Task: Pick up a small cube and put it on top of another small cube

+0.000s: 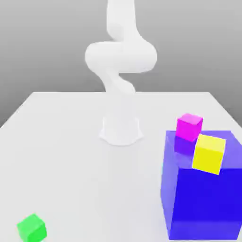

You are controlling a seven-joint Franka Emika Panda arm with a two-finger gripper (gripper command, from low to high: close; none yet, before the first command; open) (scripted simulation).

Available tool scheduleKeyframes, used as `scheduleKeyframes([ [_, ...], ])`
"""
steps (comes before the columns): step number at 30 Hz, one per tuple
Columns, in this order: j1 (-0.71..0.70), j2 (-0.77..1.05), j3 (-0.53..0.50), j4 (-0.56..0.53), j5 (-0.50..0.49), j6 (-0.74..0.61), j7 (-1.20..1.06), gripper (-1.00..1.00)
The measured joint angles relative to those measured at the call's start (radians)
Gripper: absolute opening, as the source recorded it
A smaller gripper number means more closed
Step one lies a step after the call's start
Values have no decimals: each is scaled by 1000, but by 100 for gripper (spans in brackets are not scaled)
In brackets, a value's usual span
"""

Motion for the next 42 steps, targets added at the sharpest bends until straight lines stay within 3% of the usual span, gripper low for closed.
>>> scheduleKeyframes([
  [12,284,333,358,-237,-22,115,-65,0],
  [18,390,543,447,-431,12,259,-135,0],
  [26,287,672,315,-657,108,467,-181,0],
  [32,264,657,288,-698,180,614,-95,0],
  [36,247,769,263,-682,76,715,-22,0],
  [39,371,861,105,-666,-50,793,65,0],
  [42,514,950,-31,-654,-49,869,71,0],
])
